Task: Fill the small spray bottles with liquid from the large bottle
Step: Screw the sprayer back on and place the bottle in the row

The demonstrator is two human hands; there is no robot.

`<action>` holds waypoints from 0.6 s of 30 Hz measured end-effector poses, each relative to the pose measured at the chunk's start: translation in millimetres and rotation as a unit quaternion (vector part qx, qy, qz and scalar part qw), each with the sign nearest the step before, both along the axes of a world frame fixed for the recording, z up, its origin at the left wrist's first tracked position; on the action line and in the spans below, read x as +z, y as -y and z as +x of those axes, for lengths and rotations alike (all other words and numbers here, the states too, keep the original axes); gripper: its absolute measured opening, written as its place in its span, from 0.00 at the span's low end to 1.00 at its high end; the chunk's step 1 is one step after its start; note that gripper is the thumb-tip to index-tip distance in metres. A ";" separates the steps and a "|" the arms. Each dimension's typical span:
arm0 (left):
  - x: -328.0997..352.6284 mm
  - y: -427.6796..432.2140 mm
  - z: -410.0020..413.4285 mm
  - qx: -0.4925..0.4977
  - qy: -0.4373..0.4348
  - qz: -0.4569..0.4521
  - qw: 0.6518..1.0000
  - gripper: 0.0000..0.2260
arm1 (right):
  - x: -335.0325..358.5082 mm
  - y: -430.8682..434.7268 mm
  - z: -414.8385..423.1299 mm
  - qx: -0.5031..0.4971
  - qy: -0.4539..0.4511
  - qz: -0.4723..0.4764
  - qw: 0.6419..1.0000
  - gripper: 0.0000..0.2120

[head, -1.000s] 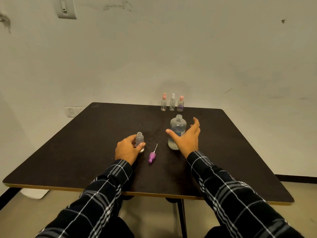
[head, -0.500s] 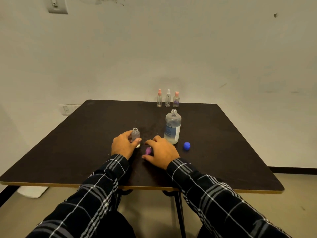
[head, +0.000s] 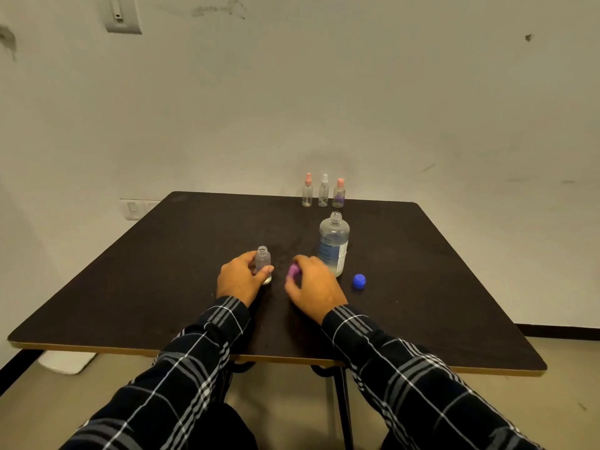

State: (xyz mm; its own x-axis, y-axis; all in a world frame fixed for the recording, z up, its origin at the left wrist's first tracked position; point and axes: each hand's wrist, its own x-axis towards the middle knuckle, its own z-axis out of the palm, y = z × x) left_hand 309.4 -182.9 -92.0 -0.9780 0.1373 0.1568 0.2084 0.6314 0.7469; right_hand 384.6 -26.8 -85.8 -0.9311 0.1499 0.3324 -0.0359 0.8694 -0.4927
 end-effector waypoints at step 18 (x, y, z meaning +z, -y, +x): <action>2.1 -1.2 3.0 0.004 0.014 -0.002 1.000 0.24 | 31.2 20.8 -19.6 -0.011 -0.164 -0.269 0.949 0.06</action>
